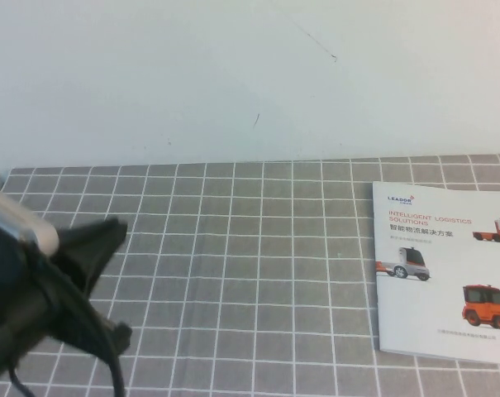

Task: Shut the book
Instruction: 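Close the open booklet and leave it lying on the table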

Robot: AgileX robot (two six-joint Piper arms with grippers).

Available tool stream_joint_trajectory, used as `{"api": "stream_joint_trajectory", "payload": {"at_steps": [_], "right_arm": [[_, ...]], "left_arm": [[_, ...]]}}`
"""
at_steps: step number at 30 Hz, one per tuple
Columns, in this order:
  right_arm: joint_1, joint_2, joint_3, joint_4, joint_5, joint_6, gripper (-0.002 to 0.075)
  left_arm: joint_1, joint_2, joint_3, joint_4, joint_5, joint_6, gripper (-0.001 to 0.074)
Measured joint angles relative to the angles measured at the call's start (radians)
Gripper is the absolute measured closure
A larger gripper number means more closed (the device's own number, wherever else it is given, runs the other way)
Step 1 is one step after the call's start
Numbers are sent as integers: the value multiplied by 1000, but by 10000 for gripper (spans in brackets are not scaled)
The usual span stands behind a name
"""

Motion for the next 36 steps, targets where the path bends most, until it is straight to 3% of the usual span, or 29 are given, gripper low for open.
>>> {"api": "stream_joint_trajectory", "payload": {"at_steps": [7,16,36], "right_arm": [[2,-319,251,58,40,-62,727],[2,-586,369,144,137,-112,727],[23,-603,420,151,232,-101,727]], "left_arm": [[0,-1,138,-7,-5,2,738],[0,-1,157,-19,-4,16,738],[0,-47,179,-25,2,18,737]]}}
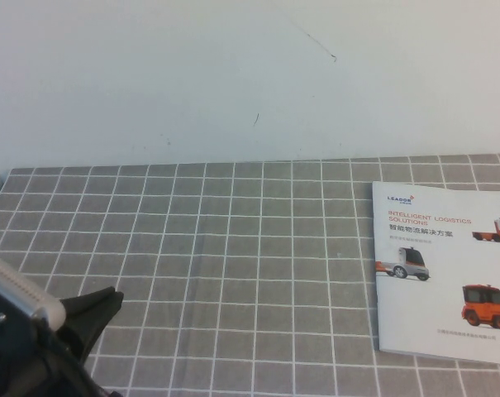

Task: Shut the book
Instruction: 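Close the open booklet and leave it lying on the table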

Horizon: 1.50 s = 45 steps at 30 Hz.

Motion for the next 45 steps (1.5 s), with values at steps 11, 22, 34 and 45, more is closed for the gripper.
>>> {"api": "stream_joint_trajectory", "payload": {"at_steps": [11,22,34,45], "right_arm": [[0,0,0,0,2,0,727],[0,0,0,0,2,0,727],[0,0,0,0,2,0,727],[0,0,0,0,2,0,727]], "left_arm": [[12,-385,269,-3,9,0,737],[241,-653,377,-163,21,85,737],[334,-749,377,-165,44,203,737],[369,-759,377,498,66,-518,737]]}}
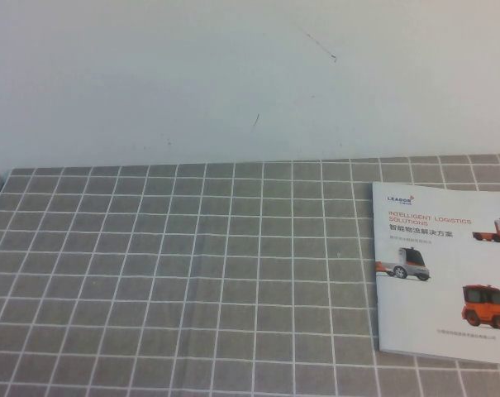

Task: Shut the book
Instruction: 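Close the open booklet and leave it lying on the table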

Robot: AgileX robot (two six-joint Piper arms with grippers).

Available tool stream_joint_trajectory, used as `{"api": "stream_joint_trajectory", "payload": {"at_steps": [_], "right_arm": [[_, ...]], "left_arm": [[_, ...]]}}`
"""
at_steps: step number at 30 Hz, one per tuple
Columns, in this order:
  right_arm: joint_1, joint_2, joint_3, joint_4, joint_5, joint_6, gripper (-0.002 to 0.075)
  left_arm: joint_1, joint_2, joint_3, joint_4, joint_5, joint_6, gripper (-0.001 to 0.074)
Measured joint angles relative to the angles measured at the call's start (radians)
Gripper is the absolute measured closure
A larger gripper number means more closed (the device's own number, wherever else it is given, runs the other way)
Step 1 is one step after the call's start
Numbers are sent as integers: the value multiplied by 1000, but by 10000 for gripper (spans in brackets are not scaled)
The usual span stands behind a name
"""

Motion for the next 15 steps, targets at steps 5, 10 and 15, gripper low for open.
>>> {"api": "stream_joint_trajectory", "payload": {"at_steps": [5,10,15], "right_arm": [[0,0,0,0,0,0,727],[0,0,0,0,0,0,727],[0,0,0,0,0,0,727]], "left_arm": [[0,-5,0,157,167,-191,737],[0,-6,0,181,265,-244,737],[0,-6,0,189,267,-246,737]]}}
